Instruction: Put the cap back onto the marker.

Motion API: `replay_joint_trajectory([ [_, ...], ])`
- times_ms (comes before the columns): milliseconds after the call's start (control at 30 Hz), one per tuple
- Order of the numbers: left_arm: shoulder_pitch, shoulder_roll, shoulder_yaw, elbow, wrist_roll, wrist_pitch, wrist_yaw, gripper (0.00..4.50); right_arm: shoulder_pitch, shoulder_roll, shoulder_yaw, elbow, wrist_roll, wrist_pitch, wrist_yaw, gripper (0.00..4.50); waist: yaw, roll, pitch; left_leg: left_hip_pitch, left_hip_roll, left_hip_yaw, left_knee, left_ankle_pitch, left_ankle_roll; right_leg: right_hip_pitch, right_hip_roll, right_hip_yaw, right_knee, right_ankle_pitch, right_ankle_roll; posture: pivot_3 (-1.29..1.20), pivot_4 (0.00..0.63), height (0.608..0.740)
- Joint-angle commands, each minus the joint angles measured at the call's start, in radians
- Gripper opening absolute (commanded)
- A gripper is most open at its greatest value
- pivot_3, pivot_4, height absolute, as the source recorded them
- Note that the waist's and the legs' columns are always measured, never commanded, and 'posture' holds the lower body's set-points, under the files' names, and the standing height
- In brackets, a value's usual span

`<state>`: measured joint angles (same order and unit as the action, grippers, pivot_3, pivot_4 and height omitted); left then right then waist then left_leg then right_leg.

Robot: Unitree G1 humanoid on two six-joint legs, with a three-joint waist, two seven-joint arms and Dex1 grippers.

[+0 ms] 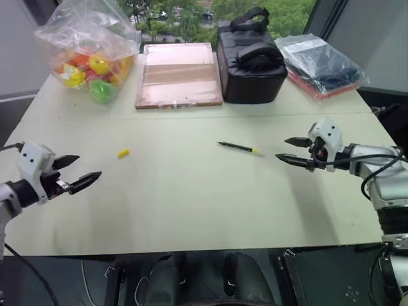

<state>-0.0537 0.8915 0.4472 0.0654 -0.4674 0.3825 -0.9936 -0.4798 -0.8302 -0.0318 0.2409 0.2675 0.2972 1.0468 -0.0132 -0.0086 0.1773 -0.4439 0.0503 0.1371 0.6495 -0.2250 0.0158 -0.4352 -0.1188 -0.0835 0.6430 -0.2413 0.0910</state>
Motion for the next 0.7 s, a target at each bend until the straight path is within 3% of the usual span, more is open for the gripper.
replay_joint_trajectory([
  [33, -0.085, 0.033, -0.029, 0.018, -0.018, -0.008, -0.054, 4.46, -0.045, 0.009, -0.019, 0.002, -0.003, -0.023, -0.007, 2.98, 0.001, 0.0, 0.0, 0.0, 0.0, 0.0, 0.0, 0.0, 0.0, 0.0, 0.0, 0.0, 0.0, 0.0, 0.0, 0.0, 0.15, 0.74],
  [300, -0.365, 0.055, -0.233, 0.094, 0.006, 0.009, -0.245, 4.46, -0.127, 0.051, 0.009, 0.069, -0.013, -0.07, 0.04, 2.98, -0.001, 0.0, 0.0, 0.0, -0.002, 0.002, 0.001, 0.001, -0.001, 0.002, 0.001, -0.001, 0.001, 0.0, 0.0, 0.0, 0.15, 0.74],
  [467, -0.542, -0.001, -0.358, 0.173, 0.048, -0.023, -0.311, 4.46, -0.209, 0.143, 0.066, 0.163, -0.034, -0.148, 0.091, 2.98, -0.004, 0.0, 0.0, 0.0, -0.002, 0.002, 0.002, 0.003, -0.004, 0.002, 0.003, -0.001, 0.001, 0.0, 0.0, 0.0, 0.15, 0.74],
  [700, -0.596, -0.055, -0.393, 0.233, 0.075, -0.05, -0.317, 4.46, -0.291, 0.279, 0.104, 0.372, -0.096, -0.303, 0.066, 2.98, -0.005, 0.0, 0.0, 0.0, -0.002, 0.001, 0.003, 0.004, -0.006, 0.003, 0.003, -0.001, 0.002, -0.001, 0.001, 0.0, 0.15, 0.74],
])
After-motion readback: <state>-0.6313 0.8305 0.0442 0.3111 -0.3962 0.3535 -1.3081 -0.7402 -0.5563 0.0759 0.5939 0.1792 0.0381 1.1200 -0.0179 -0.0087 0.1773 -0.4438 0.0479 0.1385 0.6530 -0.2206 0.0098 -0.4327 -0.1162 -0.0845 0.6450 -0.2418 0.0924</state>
